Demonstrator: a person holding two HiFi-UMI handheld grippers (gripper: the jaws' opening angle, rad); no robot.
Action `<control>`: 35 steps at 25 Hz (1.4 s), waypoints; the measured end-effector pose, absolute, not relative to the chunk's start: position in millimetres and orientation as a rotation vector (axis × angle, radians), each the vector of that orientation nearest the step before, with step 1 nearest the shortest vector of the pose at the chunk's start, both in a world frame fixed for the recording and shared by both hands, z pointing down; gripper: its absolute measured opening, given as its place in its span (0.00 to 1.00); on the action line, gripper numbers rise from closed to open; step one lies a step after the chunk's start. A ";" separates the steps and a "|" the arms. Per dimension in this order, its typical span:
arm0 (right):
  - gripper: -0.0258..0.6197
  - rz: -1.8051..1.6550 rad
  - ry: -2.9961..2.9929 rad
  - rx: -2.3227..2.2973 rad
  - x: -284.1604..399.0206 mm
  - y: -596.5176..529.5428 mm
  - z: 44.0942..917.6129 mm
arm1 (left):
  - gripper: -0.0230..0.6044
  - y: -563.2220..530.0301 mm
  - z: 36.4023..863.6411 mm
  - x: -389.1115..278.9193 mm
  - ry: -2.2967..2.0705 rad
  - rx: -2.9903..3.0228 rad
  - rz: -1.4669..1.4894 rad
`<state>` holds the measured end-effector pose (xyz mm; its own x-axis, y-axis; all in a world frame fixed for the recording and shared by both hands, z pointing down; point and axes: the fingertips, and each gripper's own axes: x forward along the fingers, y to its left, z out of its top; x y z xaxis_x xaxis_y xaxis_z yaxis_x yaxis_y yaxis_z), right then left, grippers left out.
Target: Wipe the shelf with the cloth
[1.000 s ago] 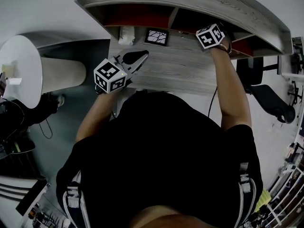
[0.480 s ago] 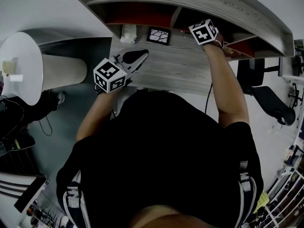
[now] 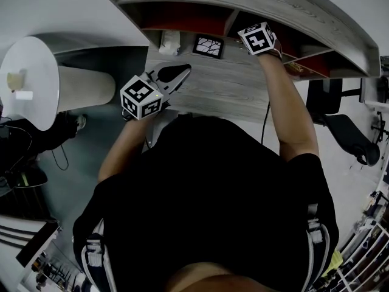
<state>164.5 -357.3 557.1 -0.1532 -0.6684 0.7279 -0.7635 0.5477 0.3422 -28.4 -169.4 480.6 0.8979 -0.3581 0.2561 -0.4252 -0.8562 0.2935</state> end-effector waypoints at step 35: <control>0.11 0.198 -2.049 1.214 144.0 -347.3 543.4 | 0.06 -162.9 479.7 -38.3 -0.640 2.699 0.274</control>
<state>144.0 -347.3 543.4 -0.2841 -0.6975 0.6579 -0.8104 0.5414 0.2240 -38.3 -162.9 479.7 0.8793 -0.3966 0.2638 -0.4647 -0.8359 0.2923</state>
